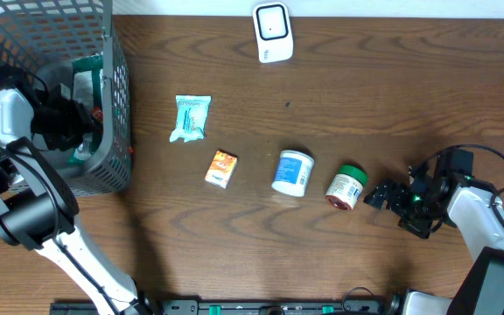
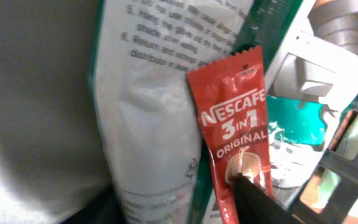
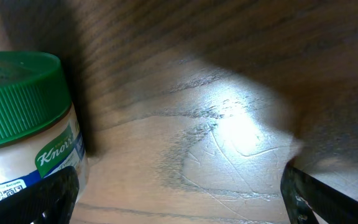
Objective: Scan the item barcode
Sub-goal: 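Reach the left gripper into the basket and grasp the green 3M glove pack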
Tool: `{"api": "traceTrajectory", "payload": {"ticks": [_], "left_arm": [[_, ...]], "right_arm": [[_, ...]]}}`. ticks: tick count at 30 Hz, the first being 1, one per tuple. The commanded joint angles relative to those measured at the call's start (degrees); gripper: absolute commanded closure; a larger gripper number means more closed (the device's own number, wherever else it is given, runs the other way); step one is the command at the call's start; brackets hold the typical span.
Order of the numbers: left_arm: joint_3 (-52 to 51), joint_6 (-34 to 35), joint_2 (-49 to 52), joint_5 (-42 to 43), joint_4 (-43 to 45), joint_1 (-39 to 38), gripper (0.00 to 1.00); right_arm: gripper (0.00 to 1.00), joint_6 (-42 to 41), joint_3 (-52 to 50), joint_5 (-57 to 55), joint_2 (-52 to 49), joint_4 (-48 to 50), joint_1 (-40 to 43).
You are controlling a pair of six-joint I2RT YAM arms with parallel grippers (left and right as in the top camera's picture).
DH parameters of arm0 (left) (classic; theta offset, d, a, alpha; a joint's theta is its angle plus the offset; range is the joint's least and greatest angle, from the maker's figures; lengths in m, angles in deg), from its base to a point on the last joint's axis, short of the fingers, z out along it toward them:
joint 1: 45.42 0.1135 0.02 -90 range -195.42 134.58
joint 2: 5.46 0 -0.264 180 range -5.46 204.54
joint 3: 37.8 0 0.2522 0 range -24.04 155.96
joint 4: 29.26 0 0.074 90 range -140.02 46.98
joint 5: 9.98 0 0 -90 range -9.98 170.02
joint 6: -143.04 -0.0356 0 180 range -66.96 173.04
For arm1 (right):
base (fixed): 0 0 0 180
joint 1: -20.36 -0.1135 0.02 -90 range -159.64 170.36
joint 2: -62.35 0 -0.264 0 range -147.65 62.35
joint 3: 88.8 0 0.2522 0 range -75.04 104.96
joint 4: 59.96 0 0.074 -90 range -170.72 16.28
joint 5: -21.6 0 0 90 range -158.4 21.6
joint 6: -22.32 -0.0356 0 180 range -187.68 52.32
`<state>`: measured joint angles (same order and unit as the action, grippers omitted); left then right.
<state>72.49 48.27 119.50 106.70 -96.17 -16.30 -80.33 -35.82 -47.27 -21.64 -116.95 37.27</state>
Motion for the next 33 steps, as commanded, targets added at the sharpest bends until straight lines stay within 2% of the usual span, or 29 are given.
{"api": "traceTrajectory", "payload": {"ticks": [1, 5, 7, 17, 21, 25, 26, 28, 29, 31, 33], "left_arm": [[-2.36, -0.76, 2.03, 1.42, 0.70, -2.05, 0.64], [-2.34, -0.76, 2.01, 2.69, 1.01, -2.45, 0.88], [-2.10, -0.79, 1.99, 7.32, 1.22, -2.25, 0.93], [-0.39, -0.68, -2.86, 9.01, 0.26, 3.32, 0.93], [-0.42, -0.55, -3.48, 13.70, 0.57, 5.86, 0.93], [-1.77, -0.57, -3.15, 10.21, 1.25, 6.14, 0.93], [-2.25, -0.57, -3.13, 10.01, 1.73, 6.03, 0.88], [-2.73, -0.52, -3.13, 10.43, 2.47, 5.64, 0.51], [-2.73, -0.52, -3.13, 10.45, 2.78, 5.38, 0.39], [-2.73, -0.52, -3.13, 12.28, 3.43, 4.92, 0.26], [-2.73, -0.55, -3.13, 15.69, 4.04, 4.63, 0.20]], "right_arm": [[0.01, -0.66, -0.07, 0.17, -0.02, -0.02, -0.46], [0.01, -0.66, -0.07, 0.17, -0.02, -0.02, -0.46], [0.01, -0.66, -0.07, 0.17, -0.02, -0.02, -0.46], [0.01, -0.66, -0.07, 0.17, -0.02, -0.04, -0.46], [0.01, -0.66, -0.07, 0.17, -0.02, -0.04, -0.46], [0.01, -0.66, -0.07, 0.17, -0.02, -0.04, -0.46], [0.01, -0.66, -0.07, 0.17, -0.02, -0.07, -0.46], [0.01, -0.66, -0.07, 0.17, -0.02, -0.11, -0.46], [0.01, -0.66, -0.07, 0.17, -0.02, -0.17, -0.46], [0.01, -0.66, -0.07, 0.17, -0.02, -0.26, -0.46], [0.01, -0.66, -0.07, 0.17, -0.02, -0.26, -0.46]]}}
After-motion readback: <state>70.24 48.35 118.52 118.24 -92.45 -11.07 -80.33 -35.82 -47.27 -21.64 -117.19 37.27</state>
